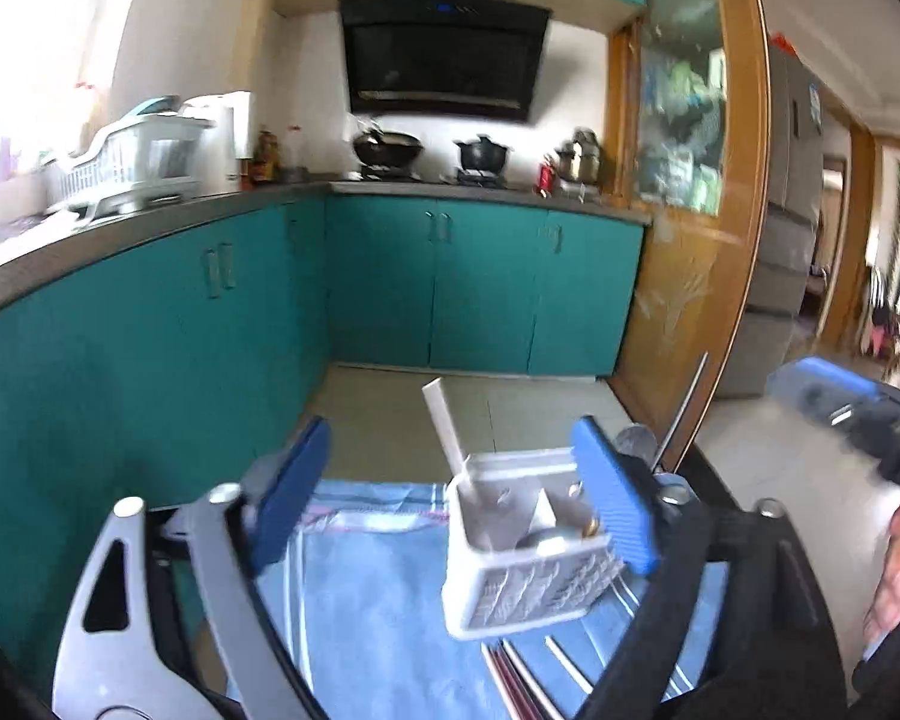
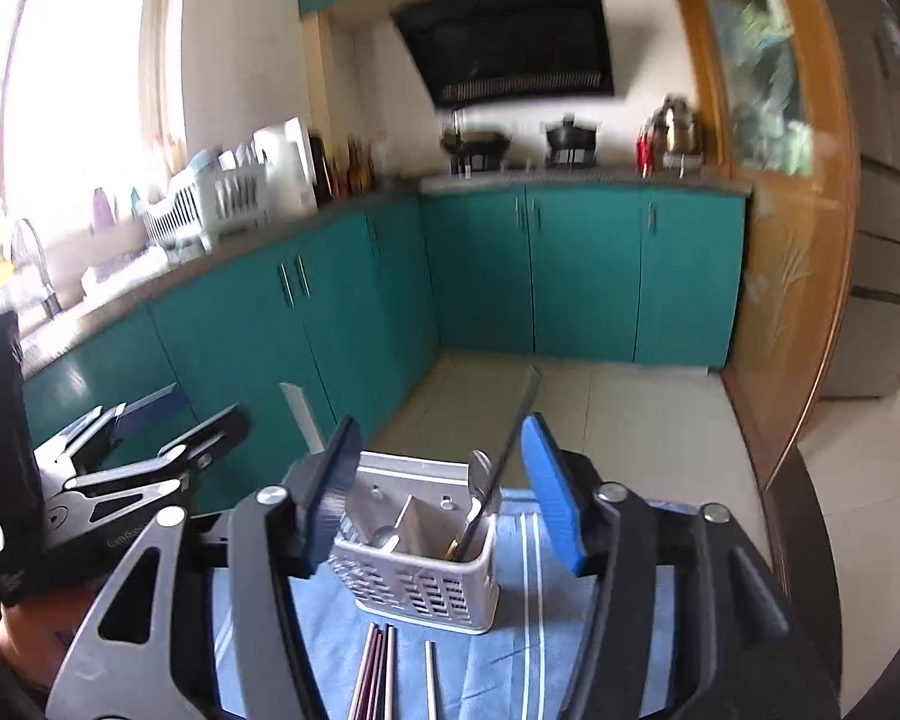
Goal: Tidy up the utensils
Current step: 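Lift both chopsticks into the white basket and open both tools, then withdraw both open tools from the basket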
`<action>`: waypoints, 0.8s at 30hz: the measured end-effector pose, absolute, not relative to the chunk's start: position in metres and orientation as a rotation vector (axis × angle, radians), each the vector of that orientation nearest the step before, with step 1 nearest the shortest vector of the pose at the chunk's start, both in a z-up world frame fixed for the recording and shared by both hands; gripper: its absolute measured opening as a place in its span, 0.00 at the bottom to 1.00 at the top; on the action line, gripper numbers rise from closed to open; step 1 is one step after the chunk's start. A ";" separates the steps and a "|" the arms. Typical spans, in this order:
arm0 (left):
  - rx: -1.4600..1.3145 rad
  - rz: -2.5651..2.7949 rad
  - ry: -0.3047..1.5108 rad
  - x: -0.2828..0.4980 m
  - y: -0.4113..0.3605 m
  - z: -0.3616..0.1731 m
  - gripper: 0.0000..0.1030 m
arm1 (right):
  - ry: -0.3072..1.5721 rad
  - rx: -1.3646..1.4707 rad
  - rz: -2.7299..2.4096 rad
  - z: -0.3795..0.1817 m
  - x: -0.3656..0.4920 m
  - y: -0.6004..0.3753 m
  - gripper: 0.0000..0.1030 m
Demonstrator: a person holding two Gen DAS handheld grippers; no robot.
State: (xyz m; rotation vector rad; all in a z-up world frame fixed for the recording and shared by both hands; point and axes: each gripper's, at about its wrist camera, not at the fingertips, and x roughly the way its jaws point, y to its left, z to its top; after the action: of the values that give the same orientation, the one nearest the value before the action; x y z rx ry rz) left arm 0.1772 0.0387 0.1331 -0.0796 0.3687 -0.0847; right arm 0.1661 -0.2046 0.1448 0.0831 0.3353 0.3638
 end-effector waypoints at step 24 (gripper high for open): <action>-0.018 -0.031 0.585 0.058 0.024 -0.002 0.92 | 0.544 0.030 0.390 -0.007 0.064 -0.211 0.78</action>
State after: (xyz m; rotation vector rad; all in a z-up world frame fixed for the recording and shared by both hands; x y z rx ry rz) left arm 0.0578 0.0245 -0.0025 -0.0176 0.5847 -0.0312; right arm 0.0644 -0.2109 -0.0073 0.0303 0.5436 0.3902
